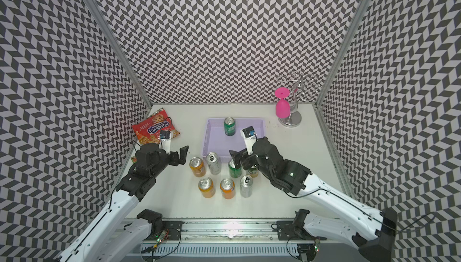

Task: Take out the drinks from the basket
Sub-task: Pick up the drink from the basket.

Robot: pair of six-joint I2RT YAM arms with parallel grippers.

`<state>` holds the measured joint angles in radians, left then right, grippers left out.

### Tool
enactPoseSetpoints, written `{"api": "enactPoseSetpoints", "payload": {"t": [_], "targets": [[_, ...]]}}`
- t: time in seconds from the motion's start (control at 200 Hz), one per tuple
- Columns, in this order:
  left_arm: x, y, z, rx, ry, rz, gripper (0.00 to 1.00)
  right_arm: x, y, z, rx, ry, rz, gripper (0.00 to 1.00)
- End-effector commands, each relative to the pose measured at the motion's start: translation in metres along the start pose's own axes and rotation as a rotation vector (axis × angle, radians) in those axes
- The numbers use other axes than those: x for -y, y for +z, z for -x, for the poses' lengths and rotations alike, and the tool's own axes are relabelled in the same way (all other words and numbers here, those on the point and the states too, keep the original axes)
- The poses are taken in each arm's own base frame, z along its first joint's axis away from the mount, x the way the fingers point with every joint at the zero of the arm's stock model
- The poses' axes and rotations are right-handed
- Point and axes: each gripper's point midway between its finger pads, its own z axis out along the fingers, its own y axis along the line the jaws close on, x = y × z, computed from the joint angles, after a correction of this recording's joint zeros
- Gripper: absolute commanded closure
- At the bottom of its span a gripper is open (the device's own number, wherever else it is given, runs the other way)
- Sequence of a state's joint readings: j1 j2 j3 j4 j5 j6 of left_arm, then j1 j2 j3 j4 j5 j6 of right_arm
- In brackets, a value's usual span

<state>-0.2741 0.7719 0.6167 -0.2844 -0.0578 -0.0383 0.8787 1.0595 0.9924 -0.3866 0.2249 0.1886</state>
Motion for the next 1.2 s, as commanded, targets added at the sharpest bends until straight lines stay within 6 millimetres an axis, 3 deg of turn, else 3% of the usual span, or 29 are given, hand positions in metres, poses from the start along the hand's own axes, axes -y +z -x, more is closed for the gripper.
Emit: {"api": "enactPoseSetpoints", "payload": {"t": [0.0,0.275,0.636,0.976,1.197], "targets": [[-0.002,-0.003,0.007,0.035,0.004,0.007,0.01,-0.004,0.016,0.028,0.064,-0.026,0.058,0.00],[-0.001,-0.002,0.007,0.029,0.004,0.000,0.01,0.041,0.081,0.031,-0.021,-0.039,-0.034,0.00],[0.000,-0.002,0.006,0.027,0.005,-0.006,0.01,0.074,0.167,0.016,-0.132,-0.014,-0.064,0.00],[0.000,0.003,0.002,0.007,0.006,-0.008,0.01,0.095,0.230,-0.008,-0.240,0.006,-0.092,0.01],[0.000,0.002,0.003,0.009,0.004,-0.008,0.01,0.104,0.258,-0.021,-0.285,0.001,-0.135,0.00]]}}
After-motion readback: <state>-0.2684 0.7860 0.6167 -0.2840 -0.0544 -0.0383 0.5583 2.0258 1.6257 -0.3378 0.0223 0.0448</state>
